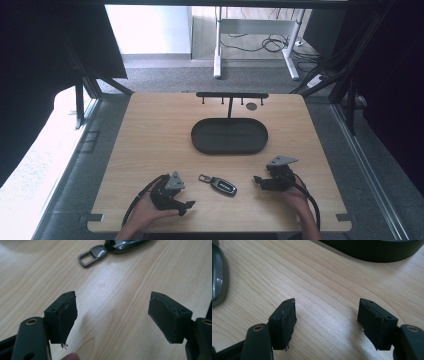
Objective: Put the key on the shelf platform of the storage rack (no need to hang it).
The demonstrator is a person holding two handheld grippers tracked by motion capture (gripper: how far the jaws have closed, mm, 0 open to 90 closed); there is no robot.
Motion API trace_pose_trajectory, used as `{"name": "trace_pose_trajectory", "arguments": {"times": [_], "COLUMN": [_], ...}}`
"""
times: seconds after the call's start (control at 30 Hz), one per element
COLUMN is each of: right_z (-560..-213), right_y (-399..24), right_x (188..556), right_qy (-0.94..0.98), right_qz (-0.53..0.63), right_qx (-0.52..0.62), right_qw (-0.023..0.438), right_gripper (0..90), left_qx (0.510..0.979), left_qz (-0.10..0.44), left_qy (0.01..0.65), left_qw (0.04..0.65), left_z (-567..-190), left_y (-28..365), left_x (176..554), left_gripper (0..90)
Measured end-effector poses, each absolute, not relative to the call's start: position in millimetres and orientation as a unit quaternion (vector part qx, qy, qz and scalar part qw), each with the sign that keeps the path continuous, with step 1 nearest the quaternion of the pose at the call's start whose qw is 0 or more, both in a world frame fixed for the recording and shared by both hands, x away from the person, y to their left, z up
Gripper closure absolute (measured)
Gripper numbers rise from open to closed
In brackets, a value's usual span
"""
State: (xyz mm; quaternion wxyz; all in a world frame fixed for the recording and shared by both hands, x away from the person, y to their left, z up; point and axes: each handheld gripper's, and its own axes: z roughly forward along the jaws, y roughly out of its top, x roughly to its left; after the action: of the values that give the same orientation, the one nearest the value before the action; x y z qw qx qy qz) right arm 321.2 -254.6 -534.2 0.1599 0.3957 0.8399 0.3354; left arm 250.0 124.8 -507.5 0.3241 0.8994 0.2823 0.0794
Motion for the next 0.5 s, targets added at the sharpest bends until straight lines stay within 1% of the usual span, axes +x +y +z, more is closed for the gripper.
{"name": "trace_pose_trajectory", "arguments": {"times": [0.13,0.5], "right_z": [-534.8,-535.4], "right_y": [-254.8,-254.7], "right_x": [321.0,320.4], "right_qy": [0.84,0.838], "right_qz": [0.338,0.34], "right_qx": [0.394,0.396], "right_qw": [0.16,0.161], "right_gripper": [30.1,29.9], "left_qx": [0.902,0.895], "left_qz": [0.083,0.089], "left_qy": [0.277,0.289], "left_qw": [0.321,0.328], "left_z": [-507.1,-504.2], "left_y": [123.3,128.0], "left_x": [248.7,250.1], "left_gripper": [23.2,23.9]}}
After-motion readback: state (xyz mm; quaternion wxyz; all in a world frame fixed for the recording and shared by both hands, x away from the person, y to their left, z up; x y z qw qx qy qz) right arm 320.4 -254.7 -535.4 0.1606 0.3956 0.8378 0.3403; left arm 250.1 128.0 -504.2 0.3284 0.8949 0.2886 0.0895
